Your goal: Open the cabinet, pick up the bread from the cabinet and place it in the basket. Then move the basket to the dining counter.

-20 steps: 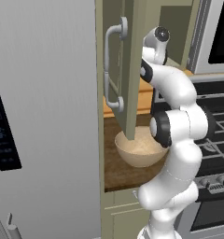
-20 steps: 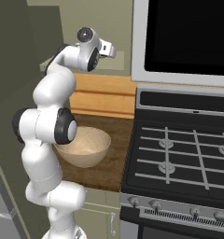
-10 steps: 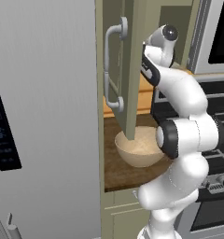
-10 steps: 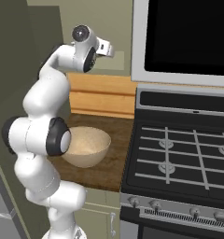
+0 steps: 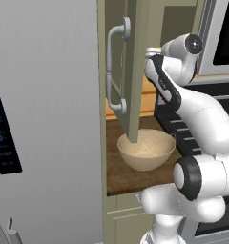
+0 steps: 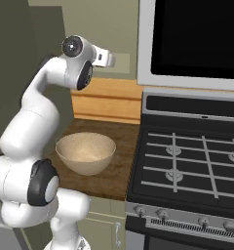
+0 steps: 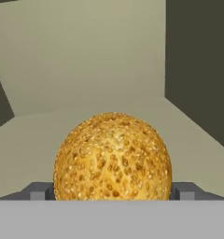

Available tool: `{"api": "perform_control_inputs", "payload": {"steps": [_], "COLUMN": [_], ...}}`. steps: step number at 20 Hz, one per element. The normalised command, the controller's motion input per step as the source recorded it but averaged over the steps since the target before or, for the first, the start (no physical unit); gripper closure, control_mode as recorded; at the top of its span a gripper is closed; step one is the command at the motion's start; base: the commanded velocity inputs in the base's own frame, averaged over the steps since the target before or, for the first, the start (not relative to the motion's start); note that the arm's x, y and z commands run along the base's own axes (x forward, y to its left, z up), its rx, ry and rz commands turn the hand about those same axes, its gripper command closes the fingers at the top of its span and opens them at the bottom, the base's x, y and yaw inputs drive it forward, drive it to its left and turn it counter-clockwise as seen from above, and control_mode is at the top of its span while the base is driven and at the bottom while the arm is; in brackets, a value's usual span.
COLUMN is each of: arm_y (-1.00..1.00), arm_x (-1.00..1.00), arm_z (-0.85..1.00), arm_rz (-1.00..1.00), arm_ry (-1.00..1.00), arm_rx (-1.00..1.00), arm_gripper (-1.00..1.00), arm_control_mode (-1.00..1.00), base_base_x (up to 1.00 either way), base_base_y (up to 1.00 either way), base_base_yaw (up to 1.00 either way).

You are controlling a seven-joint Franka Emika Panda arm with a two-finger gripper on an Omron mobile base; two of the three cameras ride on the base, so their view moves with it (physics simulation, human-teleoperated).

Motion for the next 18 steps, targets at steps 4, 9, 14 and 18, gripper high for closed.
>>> {"api": "perform_control_inputs", "payload": {"steps": [4, 9, 14, 18], "arm_y": [0.00, 0.00, 0.00, 0.00], "arm_x": [-0.92, -1.00, -1.00, -1.00], "arm_z": [0.39, 0.12, 0.00, -0.05], "arm_rz": [-0.03, -0.05, -0.03, 0.00], "arm_ry": [0.00, 0.11, 0.21, 0.36], "arm_rx": [0.00, 0.00, 0.00, 0.00], "arm_gripper": [1.00, 1.00, 1.00, 1.00], "arm_control_mode": [-1.00, -1.00, -1.00, -1.00], "base_base_x": [0.00, 0.00, 0.00, 0.00], "base_base_y": [0.00, 0.00, 0.00, 0.00], "base_base_yaw": [0.00, 0.00, 0.00, 0.00]}}
